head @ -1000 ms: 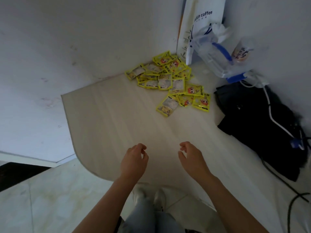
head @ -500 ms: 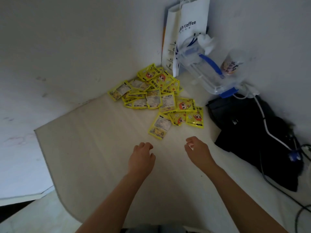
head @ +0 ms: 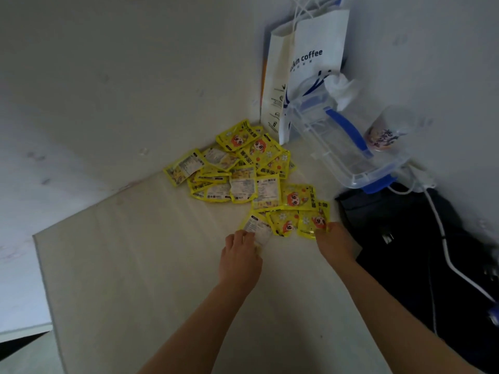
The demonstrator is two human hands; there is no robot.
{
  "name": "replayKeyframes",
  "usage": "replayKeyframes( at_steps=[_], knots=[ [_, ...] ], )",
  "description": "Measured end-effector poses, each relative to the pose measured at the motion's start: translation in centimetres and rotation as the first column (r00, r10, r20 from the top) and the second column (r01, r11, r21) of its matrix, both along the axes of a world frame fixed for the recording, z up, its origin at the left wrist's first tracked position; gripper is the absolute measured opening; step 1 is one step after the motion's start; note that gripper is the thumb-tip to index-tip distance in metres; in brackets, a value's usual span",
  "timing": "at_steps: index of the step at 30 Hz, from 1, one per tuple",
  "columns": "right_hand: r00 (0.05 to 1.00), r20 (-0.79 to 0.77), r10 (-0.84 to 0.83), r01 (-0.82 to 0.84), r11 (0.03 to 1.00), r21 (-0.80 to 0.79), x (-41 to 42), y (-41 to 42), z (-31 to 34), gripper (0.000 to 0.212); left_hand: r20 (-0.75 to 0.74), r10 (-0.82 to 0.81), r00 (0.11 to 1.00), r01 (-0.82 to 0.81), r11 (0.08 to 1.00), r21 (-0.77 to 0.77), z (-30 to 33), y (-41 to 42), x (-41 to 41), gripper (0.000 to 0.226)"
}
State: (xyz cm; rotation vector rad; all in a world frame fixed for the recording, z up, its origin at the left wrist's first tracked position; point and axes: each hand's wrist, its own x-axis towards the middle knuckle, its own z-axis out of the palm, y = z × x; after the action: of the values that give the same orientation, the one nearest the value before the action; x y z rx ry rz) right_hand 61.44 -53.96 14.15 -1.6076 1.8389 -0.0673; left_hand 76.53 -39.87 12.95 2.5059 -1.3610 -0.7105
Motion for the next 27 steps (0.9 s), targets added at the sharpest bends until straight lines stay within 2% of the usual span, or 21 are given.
replayKeyframes(
  at_steps=[9, 12, 14, 19, 23, 25, 27],
  knots=[
    [0.976, -0.216, -0.011, 0.019, 0.999, 0.034, 2.6, -3.2, -1.9, 0.076, 0.086, -0.009, 0.996, 0.004, 0.998, 0.063, -1.9, -3.7, 0.2, 0.062],
    [0.972, -0.221, -0.075, 0.084, 0.996, 0.032, 3.3, -3.2, -2.3, 0.081, 0.116, -0.037, 0.993, 0.027, 0.996, 0.087, -2.7, -3.5, 0.0, 0.066],
    [0.970, -0.236, -0.063, 0.071, 0.997, 0.026, 3.4, -3.0, -2.6, 0.081, 0.174, -0.085, 0.981, 0.071, 0.994, 0.086, -3.1, -2.9, 0.0, 0.065],
    [0.981, -0.183, -0.067, 0.074, 0.997, 0.030, 2.8, -2.3, -3.0, 0.076, 0.207, -0.143, 0.968, 0.142, 0.990, 0.019, -3.6, -1.8, 0.7, 0.062],
    [0.993, -0.102, -0.061, 0.067, 0.996, 0.058, 1.9, -1.4, -3.2, 0.078, 0.217, -0.189, 0.958, 0.185, 0.982, 0.039, -3.2, -1.2, 1.2, 0.076],
    [0.995, -0.025, -0.097, 0.099, 0.991, 0.088, 1.5, -1.1, -3.4, 0.078, 0.180, -0.166, 0.970, 0.163, 0.986, 0.030, -2.8, -0.9, 1.4, 0.078],
    [0.991, 0.025, -0.131, 0.127, 0.983, 0.130, 1.0, -0.8, -3.3, 0.080, 0.100, -0.113, 0.989, 0.111, 0.994, 0.020, -2.4, -0.5, 1.7, 0.068]
  ],
)
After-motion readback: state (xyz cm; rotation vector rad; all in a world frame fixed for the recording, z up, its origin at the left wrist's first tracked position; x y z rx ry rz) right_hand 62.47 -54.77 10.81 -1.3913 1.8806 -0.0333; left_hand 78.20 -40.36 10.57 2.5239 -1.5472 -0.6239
